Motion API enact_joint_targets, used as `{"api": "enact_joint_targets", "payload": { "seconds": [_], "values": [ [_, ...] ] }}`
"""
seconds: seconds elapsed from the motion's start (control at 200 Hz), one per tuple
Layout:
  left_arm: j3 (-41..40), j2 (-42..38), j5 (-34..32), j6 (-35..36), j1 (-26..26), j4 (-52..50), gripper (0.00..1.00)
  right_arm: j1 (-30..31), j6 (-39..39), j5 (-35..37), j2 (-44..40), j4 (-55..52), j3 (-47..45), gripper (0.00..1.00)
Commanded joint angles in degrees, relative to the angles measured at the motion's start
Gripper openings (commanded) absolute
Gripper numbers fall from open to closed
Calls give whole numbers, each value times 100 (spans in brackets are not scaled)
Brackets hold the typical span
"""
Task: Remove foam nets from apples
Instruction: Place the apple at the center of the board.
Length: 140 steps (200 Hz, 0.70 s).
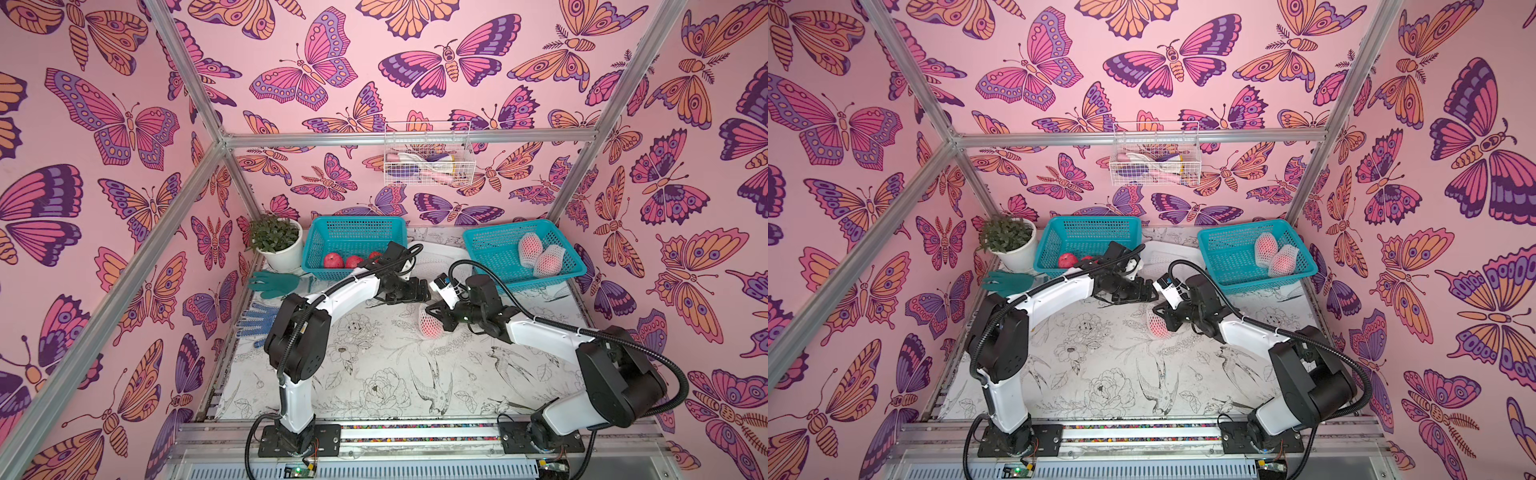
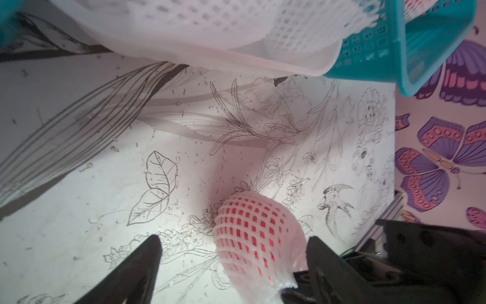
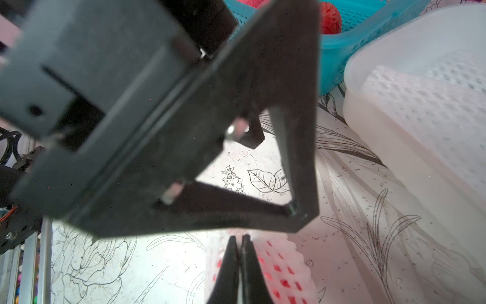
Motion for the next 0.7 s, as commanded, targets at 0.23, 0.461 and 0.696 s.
{"api": "enact_joint_targets", "payload": {
  "seconds": [0.23,0.461,0.696],
  "values": [
    [-234,60,374,-93,-55,242,56,28,-209,44,-198,-60,-91,8],
    [-272,103,492,-122,-70,259,36,25,-275,146,-326,-172,-120,13],
    [-352,99,557,-97,-71,302,20,28,-309,185,-422,-324,-160,34]
  ]
}}
